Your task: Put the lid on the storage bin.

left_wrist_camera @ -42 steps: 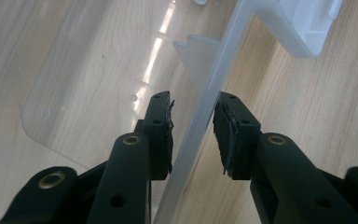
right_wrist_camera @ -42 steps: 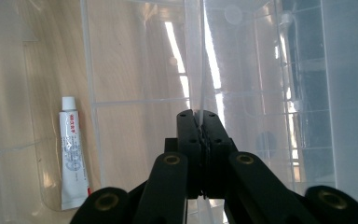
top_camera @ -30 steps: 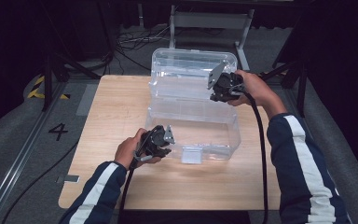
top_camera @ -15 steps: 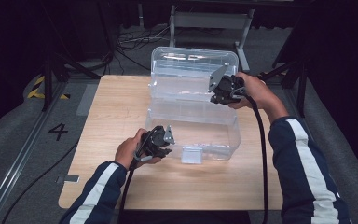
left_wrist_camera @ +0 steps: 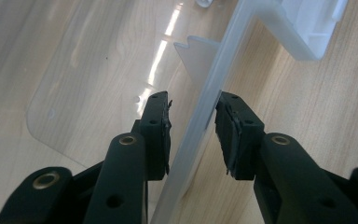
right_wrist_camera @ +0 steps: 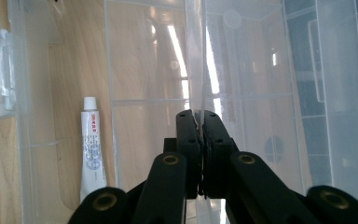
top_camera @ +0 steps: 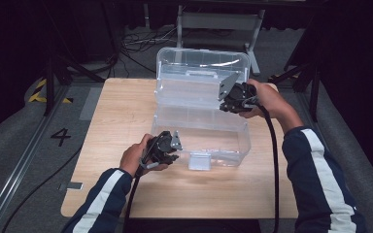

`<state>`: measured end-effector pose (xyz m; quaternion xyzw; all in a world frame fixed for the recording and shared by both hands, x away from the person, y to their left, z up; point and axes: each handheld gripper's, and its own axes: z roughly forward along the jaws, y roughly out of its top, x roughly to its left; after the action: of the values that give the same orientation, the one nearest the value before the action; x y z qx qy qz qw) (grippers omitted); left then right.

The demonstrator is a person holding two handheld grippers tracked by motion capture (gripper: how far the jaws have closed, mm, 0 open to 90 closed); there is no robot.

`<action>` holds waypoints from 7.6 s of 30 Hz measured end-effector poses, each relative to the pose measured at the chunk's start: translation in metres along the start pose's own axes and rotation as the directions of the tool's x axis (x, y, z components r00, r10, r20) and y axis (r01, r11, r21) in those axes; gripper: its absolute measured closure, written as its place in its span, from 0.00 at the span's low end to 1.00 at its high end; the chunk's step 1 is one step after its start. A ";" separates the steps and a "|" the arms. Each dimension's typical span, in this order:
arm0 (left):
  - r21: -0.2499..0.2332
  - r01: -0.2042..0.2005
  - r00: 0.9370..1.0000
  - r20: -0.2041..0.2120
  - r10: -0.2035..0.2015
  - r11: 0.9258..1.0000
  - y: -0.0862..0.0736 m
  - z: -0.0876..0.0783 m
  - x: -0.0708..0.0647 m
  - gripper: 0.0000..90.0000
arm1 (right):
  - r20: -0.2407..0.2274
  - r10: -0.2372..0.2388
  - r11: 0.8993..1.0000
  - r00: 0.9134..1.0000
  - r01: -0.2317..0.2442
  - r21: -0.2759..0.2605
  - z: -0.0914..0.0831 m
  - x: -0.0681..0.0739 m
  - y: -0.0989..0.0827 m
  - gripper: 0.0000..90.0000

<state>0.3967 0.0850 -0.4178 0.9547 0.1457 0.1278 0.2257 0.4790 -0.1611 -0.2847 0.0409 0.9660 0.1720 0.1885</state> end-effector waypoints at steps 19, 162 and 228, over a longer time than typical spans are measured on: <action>-0.014 -0.002 1.000 -0.027 0.002 1.000 -0.001 0.000 -0.003 0.71 | 0.020 0.046 0.992 0.999 -0.044 -0.119 -0.001 0.011 -0.017 0.95; -0.559 0.233 0.908 -0.167 -0.383 0.795 -0.019 -0.089 0.109 1.00 | -0.005 0.174 0.890 0.985 -0.160 -0.428 0.014 0.070 -0.064 0.87; -0.493 0.177 0.952 -0.132 -0.275 0.852 -0.030 -0.094 0.089 1.00 | 0.040 0.246 0.884 0.968 -0.207 -0.420 -0.007 0.087 -0.114 0.82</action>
<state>0.4429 0.1776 -0.3350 0.8286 0.2432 0.2261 0.4508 0.3943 -0.2576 -0.3491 0.1206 0.8867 0.3906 0.2159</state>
